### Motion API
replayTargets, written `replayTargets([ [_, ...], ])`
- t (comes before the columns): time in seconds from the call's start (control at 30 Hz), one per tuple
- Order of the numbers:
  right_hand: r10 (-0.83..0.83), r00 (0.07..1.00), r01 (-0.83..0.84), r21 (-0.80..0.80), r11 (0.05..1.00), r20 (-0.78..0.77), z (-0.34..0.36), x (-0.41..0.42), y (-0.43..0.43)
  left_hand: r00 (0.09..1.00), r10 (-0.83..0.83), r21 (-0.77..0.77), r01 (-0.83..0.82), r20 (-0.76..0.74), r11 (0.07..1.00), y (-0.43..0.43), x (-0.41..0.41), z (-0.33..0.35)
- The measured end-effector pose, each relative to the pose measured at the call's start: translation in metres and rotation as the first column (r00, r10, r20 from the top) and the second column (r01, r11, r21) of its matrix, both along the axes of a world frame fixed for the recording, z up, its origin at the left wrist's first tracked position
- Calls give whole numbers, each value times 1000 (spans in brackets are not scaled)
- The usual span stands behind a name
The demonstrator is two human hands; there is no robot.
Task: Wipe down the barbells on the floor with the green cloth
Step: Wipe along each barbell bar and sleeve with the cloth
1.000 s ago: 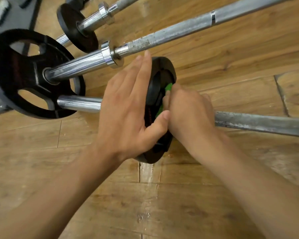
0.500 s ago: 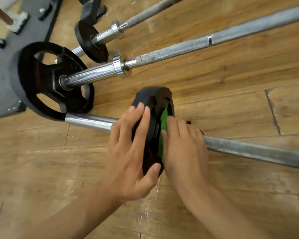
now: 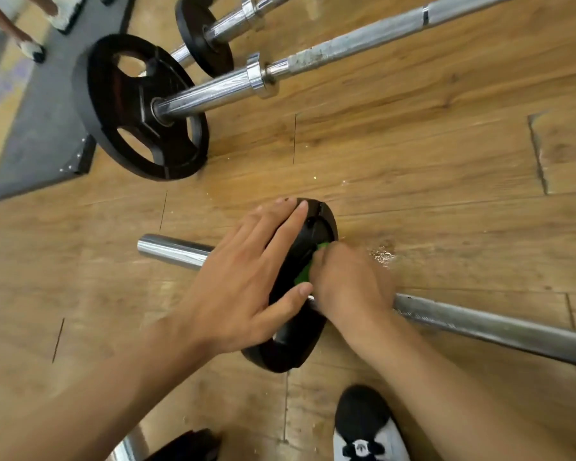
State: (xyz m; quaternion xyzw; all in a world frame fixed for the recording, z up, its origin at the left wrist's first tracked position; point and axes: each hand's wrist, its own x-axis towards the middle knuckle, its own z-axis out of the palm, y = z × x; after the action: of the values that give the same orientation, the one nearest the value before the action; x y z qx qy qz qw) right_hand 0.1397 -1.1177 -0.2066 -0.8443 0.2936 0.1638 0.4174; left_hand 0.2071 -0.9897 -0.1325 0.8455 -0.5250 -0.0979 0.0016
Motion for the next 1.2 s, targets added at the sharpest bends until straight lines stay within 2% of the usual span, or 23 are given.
replayTargets([
  [0.07, 69, 992, -52, -155, 987, 102, -2, -30, 26, 1000, 26, -16, -26, -11, 1000, 5, -12, -3],
  [0.17, 256, 953, -223, -198, 954, 162, -11, -82, 59, 997, 45, -71, -49, -58, 996, 20, -28, -7],
  [0.23, 313, 930, -264, -244, 933, 191, -16, -88, 56, 997, 38, -83, -43, -62, 996, 31, -39, -7],
  [0.3, 257, 957, -239, -136, 961, 137, -2, -69, 44, 999, 31, -87, -35, -41, 996, 37, -45, -9],
  [0.33, 180, 977, -169, -91, 981, 118, 0, -57, 40, 999, 31, -94, -35, -38, 995, 37, -45, -10],
  [0.4, 101, 990, -94, -73, 993, 101, 0, -51, 42, 998, 37, -107, -43, -55, 993, 33, -40, -10],
  [0.47, 191, 978, -179, -130, 975, 89, 4, -69, 51, 997, 38, -126, -45, -61, 991, 24, -30, -8],
  [0.57, 255, 953, -216, -225, 950, 164, -13, -84, 57, 998, 32, -209, -19, 61, 978, 10, -10, -2],
  [0.63, 223, 947, -167, -242, 956, 230, -14, -64, 43, 986, 64, -292, -17, 152, 956, 7, -10, -4],
  [0.7, 146, 967, -107, -184, 977, 211, -11, -35, 28, 979, 83, -317, -21, 184, 948, 16, -23, -18],
  [0.8, 60, 978, -27, -164, 986, 202, -13, -26, 27, 978, 117, -309, -59, 174, 949, 31, -41, -40],
  [0.97, 182, 946, -104, -279, 955, 270, -21, -36, 17, 988, 96, -338, -50, 122, 940, -6, 0, -31],
  [1.03, 95, 967, -43, -214, 976, 238, -19, -5, -6, 981, 164, -391, -110, 106, 914, -23, 16, -31],
  [1.13, -29, 981, 59, -148, 987, 193, -15, 29, -28, 949, 310, -516, -237, 59, 823, -36, 18, -43],
  [1.2, 6, 977, 55, -278, 959, 215, -15, 25, -23, 957, 276, -502, -195, 91, 842, -31, 14, -54],
])
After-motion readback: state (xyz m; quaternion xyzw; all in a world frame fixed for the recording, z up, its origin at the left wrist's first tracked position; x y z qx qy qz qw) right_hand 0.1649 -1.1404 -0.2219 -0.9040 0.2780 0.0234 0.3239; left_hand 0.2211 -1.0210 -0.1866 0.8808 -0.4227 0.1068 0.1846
